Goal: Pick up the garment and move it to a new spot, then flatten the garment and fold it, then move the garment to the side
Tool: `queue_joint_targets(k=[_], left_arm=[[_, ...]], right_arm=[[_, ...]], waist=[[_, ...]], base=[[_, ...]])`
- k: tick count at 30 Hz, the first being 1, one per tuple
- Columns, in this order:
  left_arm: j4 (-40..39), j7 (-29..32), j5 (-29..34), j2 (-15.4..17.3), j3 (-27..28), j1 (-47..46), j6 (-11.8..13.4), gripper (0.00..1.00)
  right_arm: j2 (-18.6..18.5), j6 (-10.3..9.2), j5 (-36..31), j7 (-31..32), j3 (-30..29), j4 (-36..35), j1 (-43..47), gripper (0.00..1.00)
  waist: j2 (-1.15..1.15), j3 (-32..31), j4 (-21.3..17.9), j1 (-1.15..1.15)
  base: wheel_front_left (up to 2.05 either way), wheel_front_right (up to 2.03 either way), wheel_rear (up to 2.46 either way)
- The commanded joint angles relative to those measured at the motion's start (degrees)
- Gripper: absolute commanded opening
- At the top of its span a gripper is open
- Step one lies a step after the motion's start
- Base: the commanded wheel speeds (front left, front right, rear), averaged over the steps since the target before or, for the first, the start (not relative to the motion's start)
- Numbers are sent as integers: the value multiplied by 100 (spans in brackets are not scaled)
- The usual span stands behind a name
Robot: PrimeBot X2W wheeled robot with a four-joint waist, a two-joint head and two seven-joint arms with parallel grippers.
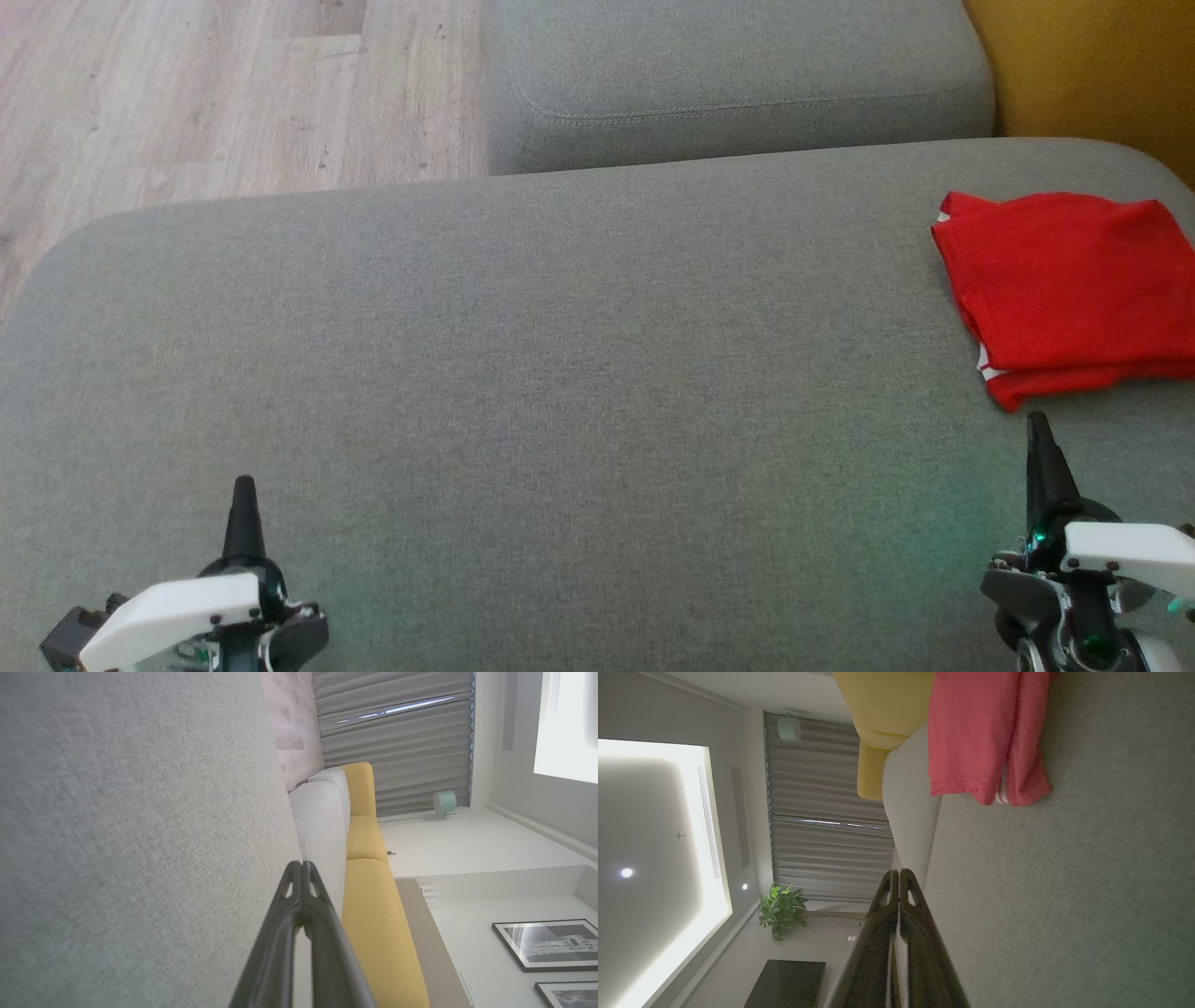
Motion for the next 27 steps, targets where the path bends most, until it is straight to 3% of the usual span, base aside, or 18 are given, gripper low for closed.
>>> queue_joint_targets(k=[1,12,27], left_arm=[[-154,43,-135,72,220,-325,-68,0],[-70,235,-862,63,401,-522,-182,0],[-67,269,-839,35,443,-528,-183,0]], right_arm=[[-102,40,149,39,78,-162,-328,0],[-95,44,881,227,-33,-114,-516,0],[-71,44,863,257,-69,-111,-521,0]], waist=[[0,3,-1,0],[0,56,-13,0],[0,57,-13,0]], base=[[0,0,0],[0,0,0],[0,0,0]])
